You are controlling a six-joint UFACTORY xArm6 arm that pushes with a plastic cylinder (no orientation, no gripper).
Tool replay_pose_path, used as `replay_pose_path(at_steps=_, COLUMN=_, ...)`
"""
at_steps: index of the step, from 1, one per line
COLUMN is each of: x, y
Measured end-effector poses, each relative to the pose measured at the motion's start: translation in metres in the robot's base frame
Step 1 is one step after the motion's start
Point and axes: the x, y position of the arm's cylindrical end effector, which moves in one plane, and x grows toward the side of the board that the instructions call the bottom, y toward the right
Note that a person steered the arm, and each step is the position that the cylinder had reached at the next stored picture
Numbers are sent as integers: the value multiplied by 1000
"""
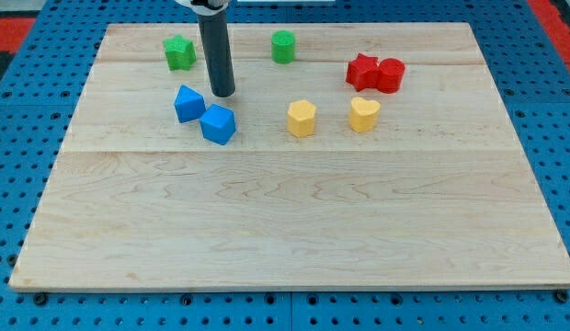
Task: Slide the green star slightly towards the top left corner
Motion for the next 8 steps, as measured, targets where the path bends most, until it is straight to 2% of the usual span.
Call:
replay_pose_path(at_steps=1, x=16, y=-21)
replay_pose_path(at_steps=2, x=-25, y=-60)
replay_pose_path(at_steps=4, x=-48, y=-115)
replay_pose_path(at_steps=5, x=-49, y=-82)
replay_pose_path(at_steps=6, x=-50, y=-78)
replay_pose_path(at_steps=8, x=-54, y=-12)
